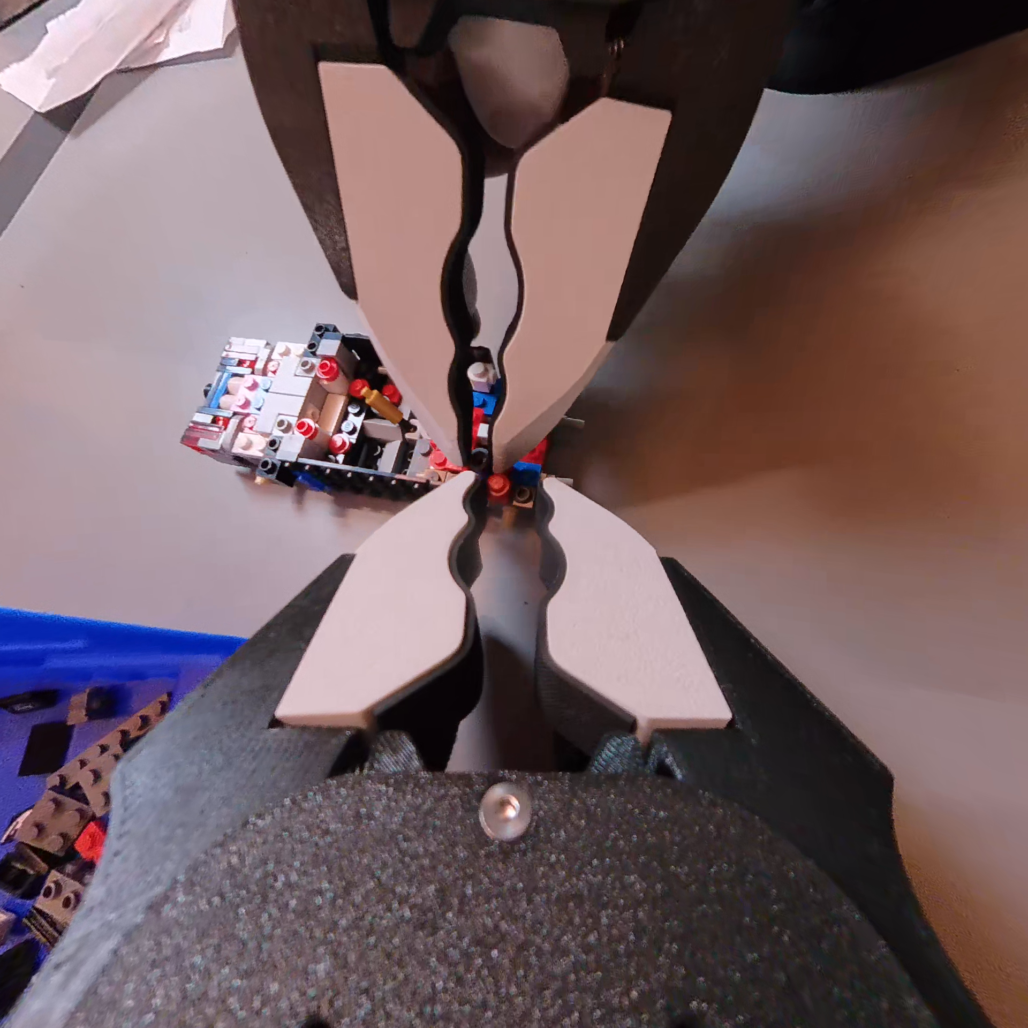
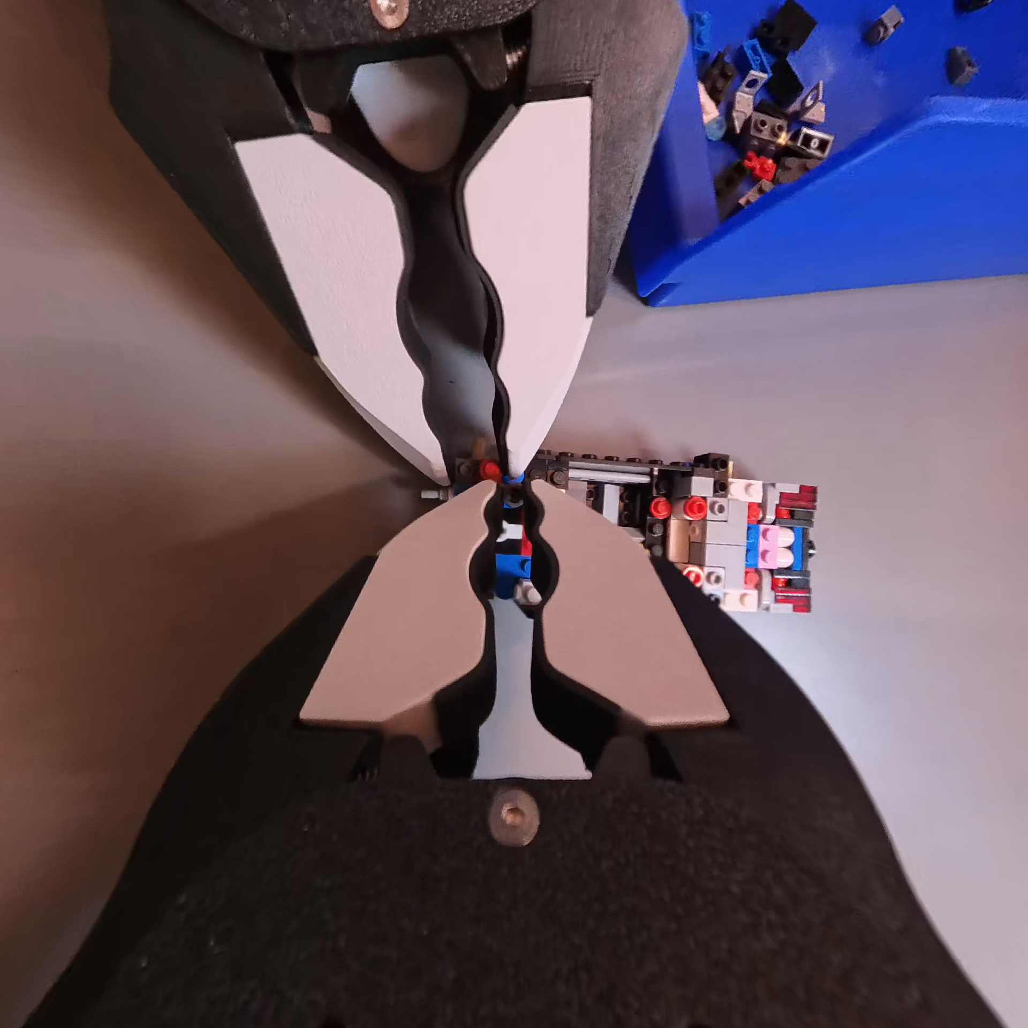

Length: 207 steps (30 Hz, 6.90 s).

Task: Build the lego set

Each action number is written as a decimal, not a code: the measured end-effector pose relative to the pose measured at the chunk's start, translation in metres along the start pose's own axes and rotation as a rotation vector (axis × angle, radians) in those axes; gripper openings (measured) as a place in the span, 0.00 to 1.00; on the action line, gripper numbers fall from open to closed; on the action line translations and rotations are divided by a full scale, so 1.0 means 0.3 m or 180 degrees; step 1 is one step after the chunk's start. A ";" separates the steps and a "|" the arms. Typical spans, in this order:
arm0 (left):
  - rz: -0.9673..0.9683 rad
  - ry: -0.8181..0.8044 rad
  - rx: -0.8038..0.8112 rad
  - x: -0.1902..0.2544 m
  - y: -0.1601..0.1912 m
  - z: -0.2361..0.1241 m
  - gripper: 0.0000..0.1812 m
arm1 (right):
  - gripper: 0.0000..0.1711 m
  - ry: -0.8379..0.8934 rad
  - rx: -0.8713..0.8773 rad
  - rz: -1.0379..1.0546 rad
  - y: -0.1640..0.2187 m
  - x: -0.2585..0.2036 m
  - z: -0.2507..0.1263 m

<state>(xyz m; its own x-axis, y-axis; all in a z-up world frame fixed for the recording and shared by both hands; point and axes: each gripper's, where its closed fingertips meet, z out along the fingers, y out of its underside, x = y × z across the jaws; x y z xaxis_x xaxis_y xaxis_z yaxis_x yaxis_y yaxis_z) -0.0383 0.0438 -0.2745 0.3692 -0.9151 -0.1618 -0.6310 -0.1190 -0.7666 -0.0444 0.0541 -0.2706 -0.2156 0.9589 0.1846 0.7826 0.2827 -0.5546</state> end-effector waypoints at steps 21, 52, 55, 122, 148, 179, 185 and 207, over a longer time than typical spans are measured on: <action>-0.0080 0.0092 0.0038 0.011 -0.004 0.000 0.09 | 0.11 -0.0004 0.0058 0.0012 0.011 0.009 -0.011; -0.0057 0.0194 0.0064 0.013 -0.005 -0.007 0.09 | 0.04 -0.0927 -0.0178 -0.0614 0.002 -0.013 -0.012; -0.0060 0.0195 0.0069 0.014 -0.005 -0.008 0.09 | 0.03 -0.0908 -0.0101 -0.0552 0.001 -0.010 -0.016; 0.1229 -0.0786 0.1275 -0.002 -0.251 -0.198 0.04 | 0.02 -0.0858 0.2550 0.1524 -0.187 -0.048 -0.289; 0.2599 -0.1099 0.0164 0.016 -0.132 -0.126 0.04 | 0.01 -0.0612 0.1776 0.1837 -0.093 -0.033 -0.170; -0.0797 0.0305 0.1044 -0.058 -0.211 -0.243 0.18 | 0.02 -0.0036 0.2579 0.1324 -0.175 0.014 -0.280; -0.2063 0.1583 0.1552 0.012 -0.291 -0.238 0.09 | 0.01 0.0564 0.2530 0.0446 -0.210 -0.029 -0.301; -0.1534 -0.1166 -0.0599 -0.349 0.183 -0.323 0.23 | 0.12 0.0261 0.0845 0.0547 -0.036 -0.053 -0.043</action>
<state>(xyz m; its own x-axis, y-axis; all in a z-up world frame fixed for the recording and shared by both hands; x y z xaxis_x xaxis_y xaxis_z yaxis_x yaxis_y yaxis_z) -0.1776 0.0958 -0.2393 0.8303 -0.5547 -0.0535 -0.4326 -0.5810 -0.6895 -0.0419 0.0355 -0.2569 -0.0372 0.9910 0.1286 0.6215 0.1237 -0.7736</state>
